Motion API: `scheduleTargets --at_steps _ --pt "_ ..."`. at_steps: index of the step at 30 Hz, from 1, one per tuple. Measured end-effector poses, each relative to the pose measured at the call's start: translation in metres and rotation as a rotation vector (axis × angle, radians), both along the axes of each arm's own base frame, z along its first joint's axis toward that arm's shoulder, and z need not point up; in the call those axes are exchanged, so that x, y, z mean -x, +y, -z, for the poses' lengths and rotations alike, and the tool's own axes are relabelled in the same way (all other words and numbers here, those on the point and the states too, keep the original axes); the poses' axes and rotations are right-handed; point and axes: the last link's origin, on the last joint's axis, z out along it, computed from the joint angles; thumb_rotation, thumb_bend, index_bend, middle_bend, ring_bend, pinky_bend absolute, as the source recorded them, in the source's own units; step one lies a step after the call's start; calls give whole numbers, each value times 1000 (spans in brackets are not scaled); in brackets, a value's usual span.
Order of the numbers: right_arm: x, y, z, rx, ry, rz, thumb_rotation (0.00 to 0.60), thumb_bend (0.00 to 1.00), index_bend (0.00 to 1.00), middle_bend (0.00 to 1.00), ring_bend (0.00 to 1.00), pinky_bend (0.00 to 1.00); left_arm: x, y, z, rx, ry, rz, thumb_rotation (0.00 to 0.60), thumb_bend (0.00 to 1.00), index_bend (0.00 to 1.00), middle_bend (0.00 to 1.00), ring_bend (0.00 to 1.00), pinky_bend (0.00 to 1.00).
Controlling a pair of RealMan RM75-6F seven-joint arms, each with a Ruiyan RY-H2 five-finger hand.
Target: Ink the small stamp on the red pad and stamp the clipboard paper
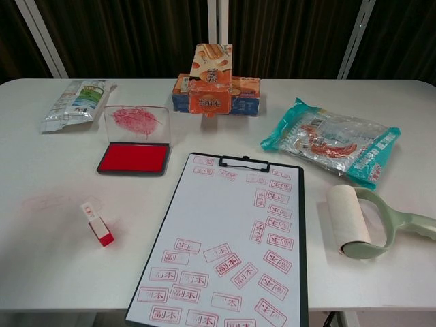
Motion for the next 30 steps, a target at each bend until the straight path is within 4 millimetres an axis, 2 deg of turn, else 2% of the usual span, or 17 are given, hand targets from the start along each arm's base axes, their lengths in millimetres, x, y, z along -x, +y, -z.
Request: scheduleTargets --at_steps 7,13,20,30 --pt "0 2 -10 34 3 -2 600 220 0 0 0 0 -18 13 48 101 119 68 600 119 239 303 870 978" --pt "2 4 -13 38 2 11 600 221 0 0 0 0 -34 23 77 140 176 142 600 119 234 295 890 989" --pt "3 4 -10 31 -2 7 600 221 0 0 0 0 -44 38 99 151 195 205 600 122 276 318 905 993" --pt "7 4 -16 53 -8 20 600 224 0 0 0 0 -53 46 118 209 216 285 600 173 329 346 909 994"
